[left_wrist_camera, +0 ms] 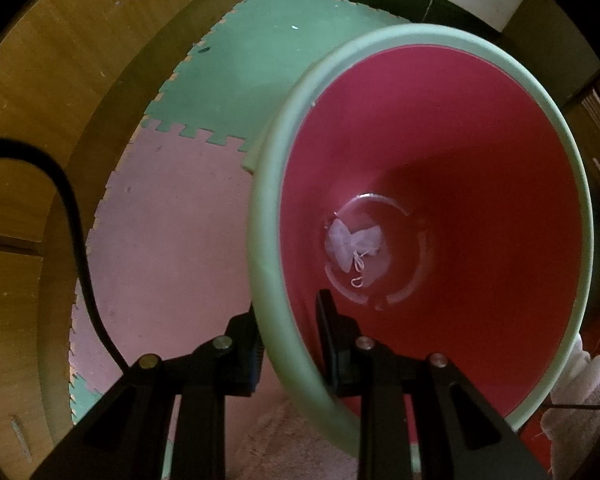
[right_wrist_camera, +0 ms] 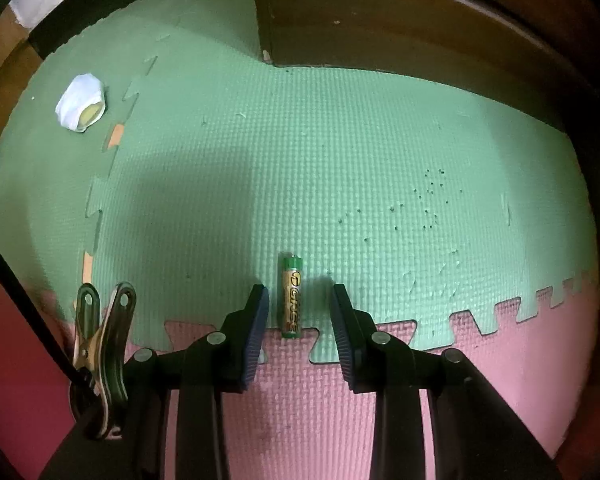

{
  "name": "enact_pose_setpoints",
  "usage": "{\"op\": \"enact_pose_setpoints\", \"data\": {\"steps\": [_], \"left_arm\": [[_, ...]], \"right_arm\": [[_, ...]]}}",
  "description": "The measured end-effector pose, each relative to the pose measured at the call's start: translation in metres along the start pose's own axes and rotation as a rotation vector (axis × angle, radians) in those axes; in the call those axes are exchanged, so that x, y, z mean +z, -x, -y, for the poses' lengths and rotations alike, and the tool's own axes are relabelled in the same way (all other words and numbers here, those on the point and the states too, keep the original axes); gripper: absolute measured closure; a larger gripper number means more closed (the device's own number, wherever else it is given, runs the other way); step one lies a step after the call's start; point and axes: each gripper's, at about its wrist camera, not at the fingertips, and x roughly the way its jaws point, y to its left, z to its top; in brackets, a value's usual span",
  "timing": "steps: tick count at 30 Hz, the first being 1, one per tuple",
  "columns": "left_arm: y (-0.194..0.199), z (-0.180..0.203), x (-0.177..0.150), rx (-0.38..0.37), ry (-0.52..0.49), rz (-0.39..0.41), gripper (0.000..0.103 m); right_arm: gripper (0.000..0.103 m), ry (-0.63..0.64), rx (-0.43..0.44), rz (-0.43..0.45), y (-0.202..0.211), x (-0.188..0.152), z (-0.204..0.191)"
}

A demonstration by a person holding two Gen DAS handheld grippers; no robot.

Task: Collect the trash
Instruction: 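Move the right gripper to the green battery and grasp it, then carry the battery into the bucket and open the right gripper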

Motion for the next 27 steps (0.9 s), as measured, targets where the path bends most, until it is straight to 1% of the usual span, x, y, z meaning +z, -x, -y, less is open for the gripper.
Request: {"op": "enact_pose_setpoints", "data": {"steps": [1,2,4,7,10,15,18,21,24,27], "left_arm": [[0.000,0.000,0.000,0.001,-0.001,0.001,0.078],[0.000,0.000,0.000,0.002,-0.003,0.001,0.078],[0.000,0.000,0.000,-0.001,0.001,0.002,0.078],[0.000,0.001,-0.001,0.001,-0.002,0.009,0.078],[-0.002,0.002,-0.003,0.009,-0.010,0.016,0.078],[-0.006,0.003,-0.004,0.012,-0.017,0.014,0.078],[-0.007,0.001,-0.004,-0.005,-0.015,0.021,0.078],[-0.007,0.000,-0.004,-0.018,-0.018,0.029,0.078],[-0.007,0.000,-0.003,-0.019,-0.031,0.031,0.078],[-0.006,-0.001,-0.004,-0.027,-0.035,0.044,0.078]], "right_arm": [[0.083,0.010,-0.004,0.002,0.001,0.000,-0.001],[0.092,0.025,-0.005,0.001,0.002,-0.002,-0.006],[0.092,0.036,0.001,-0.002,0.003,-0.005,-0.008],[0.092,0.031,0.042,-0.015,0.006,-0.010,-0.007],[0.092,0.028,0.056,0.010,0.026,-0.017,-0.001],[0.092,0.053,0.070,0.077,0.083,-0.028,0.010],[0.092,0.069,0.069,0.117,0.127,-0.031,0.012],[0.092,0.061,0.088,0.153,0.168,-0.035,0.023],[0.092,0.074,0.104,0.205,0.214,-0.038,0.015],[0.092,0.121,0.112,0.259,0.254,-0.041,0.004]]}}
